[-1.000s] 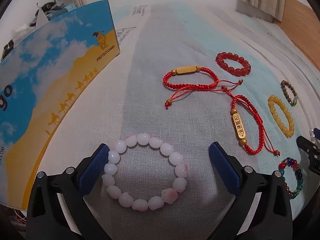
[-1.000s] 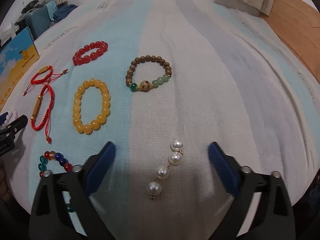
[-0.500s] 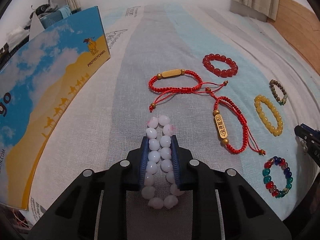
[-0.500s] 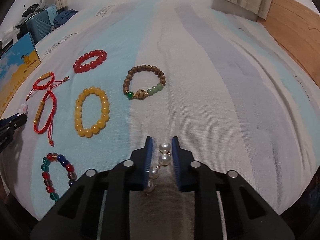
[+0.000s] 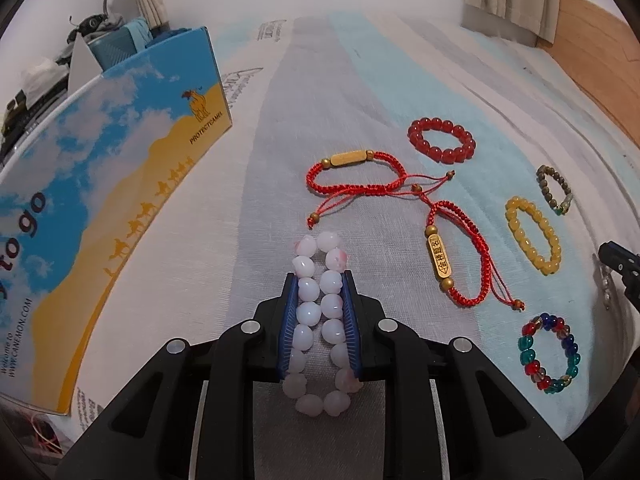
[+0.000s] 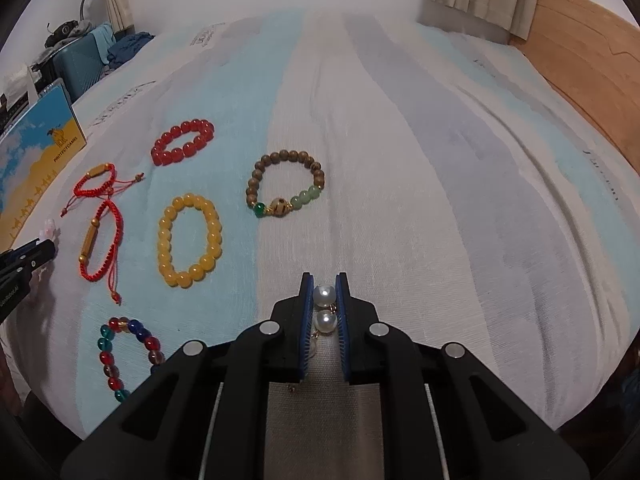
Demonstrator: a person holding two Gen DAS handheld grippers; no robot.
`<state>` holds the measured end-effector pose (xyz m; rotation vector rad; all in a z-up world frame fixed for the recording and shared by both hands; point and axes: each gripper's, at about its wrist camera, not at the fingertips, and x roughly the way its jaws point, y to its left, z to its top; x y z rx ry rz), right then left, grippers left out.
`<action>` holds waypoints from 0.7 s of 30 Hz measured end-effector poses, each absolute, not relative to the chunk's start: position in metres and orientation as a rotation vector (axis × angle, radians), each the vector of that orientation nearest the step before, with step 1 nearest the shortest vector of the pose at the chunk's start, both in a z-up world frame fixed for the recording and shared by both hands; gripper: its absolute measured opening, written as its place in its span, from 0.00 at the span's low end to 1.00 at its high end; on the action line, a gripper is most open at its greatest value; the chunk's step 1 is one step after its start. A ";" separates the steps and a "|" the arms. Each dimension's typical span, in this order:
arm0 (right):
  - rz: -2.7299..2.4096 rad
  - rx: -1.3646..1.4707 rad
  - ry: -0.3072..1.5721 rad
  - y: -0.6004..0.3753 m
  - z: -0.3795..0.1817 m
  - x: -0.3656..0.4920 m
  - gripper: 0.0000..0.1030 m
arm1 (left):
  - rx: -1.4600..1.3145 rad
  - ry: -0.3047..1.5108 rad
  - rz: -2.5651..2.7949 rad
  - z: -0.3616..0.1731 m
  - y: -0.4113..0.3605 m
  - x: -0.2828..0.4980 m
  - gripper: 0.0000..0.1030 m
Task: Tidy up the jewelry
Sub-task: 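Carry the white-pink bracelet and pearl string with both tools into the white box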
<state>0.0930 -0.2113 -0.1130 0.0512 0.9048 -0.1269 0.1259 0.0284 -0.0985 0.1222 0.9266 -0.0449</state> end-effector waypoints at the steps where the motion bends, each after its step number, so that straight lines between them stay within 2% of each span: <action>1: -0.127 0.052 0.902 -0.211 -0.112 0.092 0.10 | 0.124 0.926 -0.047 -0.097 0.028 0.125 0.08; 21: -0.115 0.055 0.855 -0.207 -0.078 0.079 0.10 | 0.110 0.885 -0.059 -0.063 0.027 0.109 0.09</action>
